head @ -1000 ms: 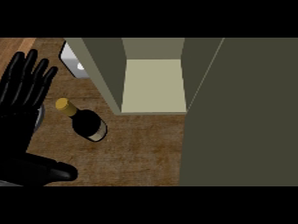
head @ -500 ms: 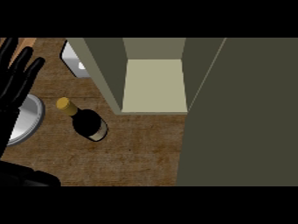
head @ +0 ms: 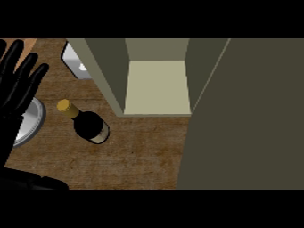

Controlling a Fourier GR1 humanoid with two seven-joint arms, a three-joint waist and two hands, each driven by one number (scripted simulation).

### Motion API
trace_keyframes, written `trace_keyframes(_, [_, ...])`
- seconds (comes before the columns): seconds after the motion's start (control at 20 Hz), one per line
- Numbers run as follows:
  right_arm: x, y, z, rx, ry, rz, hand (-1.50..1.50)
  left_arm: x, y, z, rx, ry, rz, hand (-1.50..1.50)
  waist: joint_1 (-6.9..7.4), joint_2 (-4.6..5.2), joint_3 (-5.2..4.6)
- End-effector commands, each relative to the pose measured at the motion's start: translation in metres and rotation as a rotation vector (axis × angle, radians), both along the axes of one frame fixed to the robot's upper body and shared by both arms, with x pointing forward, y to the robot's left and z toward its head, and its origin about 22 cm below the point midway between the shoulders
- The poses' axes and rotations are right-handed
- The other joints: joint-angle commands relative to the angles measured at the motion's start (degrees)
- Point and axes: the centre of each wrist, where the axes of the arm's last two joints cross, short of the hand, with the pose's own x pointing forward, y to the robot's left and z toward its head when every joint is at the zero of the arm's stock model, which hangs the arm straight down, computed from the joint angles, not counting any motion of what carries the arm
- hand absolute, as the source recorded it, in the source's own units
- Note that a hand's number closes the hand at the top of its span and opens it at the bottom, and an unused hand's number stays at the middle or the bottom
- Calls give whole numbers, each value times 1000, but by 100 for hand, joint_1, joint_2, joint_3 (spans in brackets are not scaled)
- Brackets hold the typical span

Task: Pick up the wine, place it into the cabinet and close the cabinet

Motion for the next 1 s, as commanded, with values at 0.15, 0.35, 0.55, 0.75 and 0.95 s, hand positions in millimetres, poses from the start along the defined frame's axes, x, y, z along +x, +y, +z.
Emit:
trace_keyframes(0.15, [-29,-11,27,-19,-63,-53,-150,4,-8,-2,28,38,39,-150,-20,6,2])
trace_keyframes(0.35, [-36,7,30,13,-43,-42,-150,16,12,-10,8,53,42,-150,-39,-6,-6])
trace_keyframes(0.55, [-25,0,27,-24,-86,-70,-150,8,16,-25,9,66,40,-150,-18,-1,-1])
trace_keyframes(0.75, [-35,0,29,-35,-84,-38,-150,28,28,-43,32,83,60,-150,-73,1,-3])
trace_keyframes(0.95, [-35,-3,33,-23,-70,-55,-150,18,21,-53,15,96,54,-150,-17,-3,0])
